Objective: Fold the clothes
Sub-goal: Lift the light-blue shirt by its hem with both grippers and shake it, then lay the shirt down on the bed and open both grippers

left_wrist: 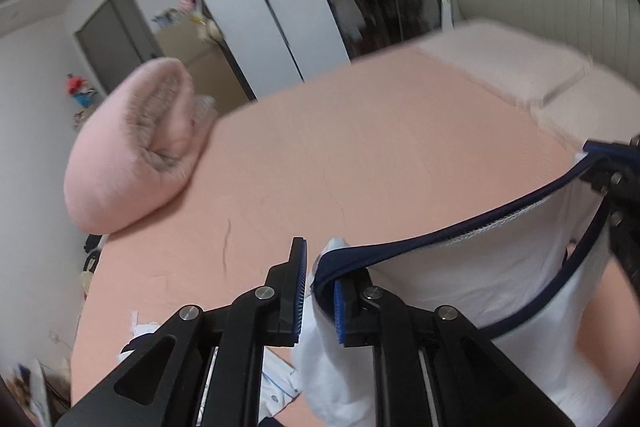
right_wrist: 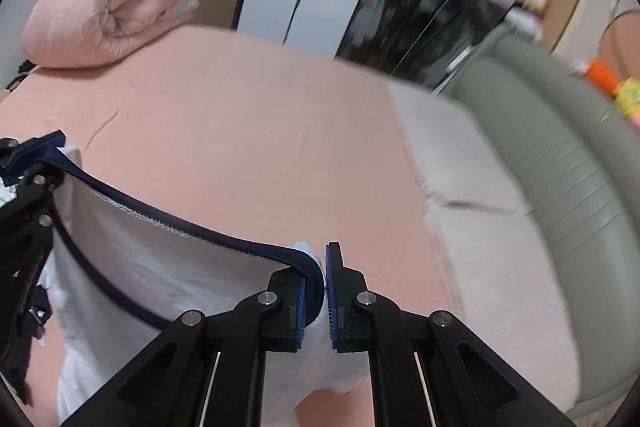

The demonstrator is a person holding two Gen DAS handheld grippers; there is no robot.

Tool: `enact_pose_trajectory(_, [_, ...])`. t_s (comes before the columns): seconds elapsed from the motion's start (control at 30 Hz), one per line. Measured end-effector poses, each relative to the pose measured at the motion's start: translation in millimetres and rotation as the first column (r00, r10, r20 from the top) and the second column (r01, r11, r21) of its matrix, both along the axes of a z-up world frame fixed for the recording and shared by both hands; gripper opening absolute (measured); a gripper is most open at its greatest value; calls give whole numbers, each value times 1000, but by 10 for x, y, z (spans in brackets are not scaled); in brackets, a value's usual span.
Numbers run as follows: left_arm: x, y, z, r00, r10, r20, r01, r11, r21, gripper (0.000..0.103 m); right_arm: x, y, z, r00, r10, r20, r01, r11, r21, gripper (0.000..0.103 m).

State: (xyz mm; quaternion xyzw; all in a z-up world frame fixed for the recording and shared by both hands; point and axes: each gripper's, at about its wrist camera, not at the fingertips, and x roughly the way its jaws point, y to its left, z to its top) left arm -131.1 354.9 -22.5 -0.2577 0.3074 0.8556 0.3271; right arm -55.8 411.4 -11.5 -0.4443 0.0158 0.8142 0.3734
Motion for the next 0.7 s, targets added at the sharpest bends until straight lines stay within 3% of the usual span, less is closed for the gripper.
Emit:
enact_pose_trajectory(0.13, [-186,124,-301,998,6,55,-3,999,-48,13,-47,205,-298,1000,-11,1,11,996,-93,6])
enact_pose_trajectory(0.2, [-294,180,-375,992,39,122,-34,999,-41,13,-71,304,-371,1000,-27,-15,25,990,-139,6])
enact_pose_trajectory(0.37, [-526,278,-470,948,113,299,-115,993,-11,18,-105,554,-477,993,-69,-99,33,945,-325,9])
enact_pose_trajectory(0.43, [-583,264,-452,939,141,314,-156,988,23,41,-110,618,-462,987,-104,-121,56,935,-351,27])
enact_pose_trajectory(0.47, [-602,264,-442,935,147,324,-165,986,31,73,-113,649,-455,984,-122,-131,67,929,-363,55])
enact_pose_trajectory(0.5, [-616,265,-431,931,149,334,-171,985,35,91,-107,658,-442,983,-132,-132,78,934,-350,77])
enact_pose_trajectory(0.6, [-642,265,-383,922,148,358,-178,983,51,92,-97,633,-359,979,-102,-177,45,953,-300,79])
enact_pose_trajectory(0.7, [-577,252,-340,934,135,331,-162,985,57,92,-74,652,-302,978,-104,-178,54,962,-268,79])
